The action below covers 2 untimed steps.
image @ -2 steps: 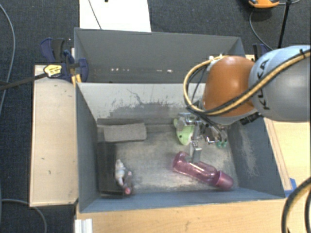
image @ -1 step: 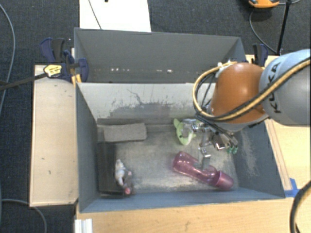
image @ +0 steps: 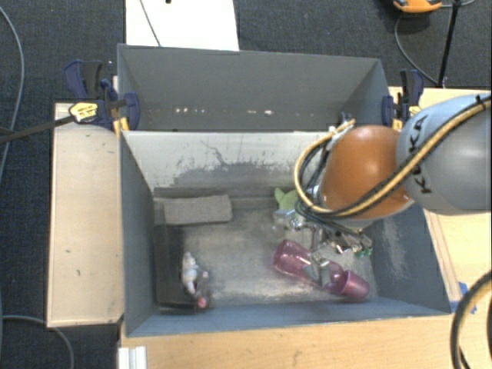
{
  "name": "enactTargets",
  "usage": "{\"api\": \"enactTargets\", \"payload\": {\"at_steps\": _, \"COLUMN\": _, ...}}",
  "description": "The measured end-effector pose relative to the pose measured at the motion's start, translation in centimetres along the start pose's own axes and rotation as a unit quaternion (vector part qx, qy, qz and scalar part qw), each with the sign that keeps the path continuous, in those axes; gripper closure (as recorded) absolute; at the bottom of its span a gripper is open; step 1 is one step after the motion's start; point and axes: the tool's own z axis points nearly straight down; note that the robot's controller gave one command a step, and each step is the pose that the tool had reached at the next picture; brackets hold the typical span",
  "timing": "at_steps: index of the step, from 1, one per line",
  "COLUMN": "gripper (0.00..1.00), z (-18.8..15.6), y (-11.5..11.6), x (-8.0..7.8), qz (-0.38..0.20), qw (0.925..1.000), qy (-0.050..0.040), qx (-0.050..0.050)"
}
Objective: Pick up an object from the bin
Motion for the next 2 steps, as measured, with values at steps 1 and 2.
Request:
{"api": "enactTargets", "payload": {"at_steps": 1, "gripper": 1.00, "z": 2.78, "y": -1.47, "x": 5.19, "qz": 0.178, "qw": 0.9841, "qy": 0.0050, "qx": 0.000}}
{"api": "enactTargets", "payload": {"at_steps": 2, "gripper": 1.00, "z": 2.78, "y": -1.47, "x": 5.19, "qz": 0.178, "qw": 0.9840, "qy": 0.0050, "qx": 0.000}}
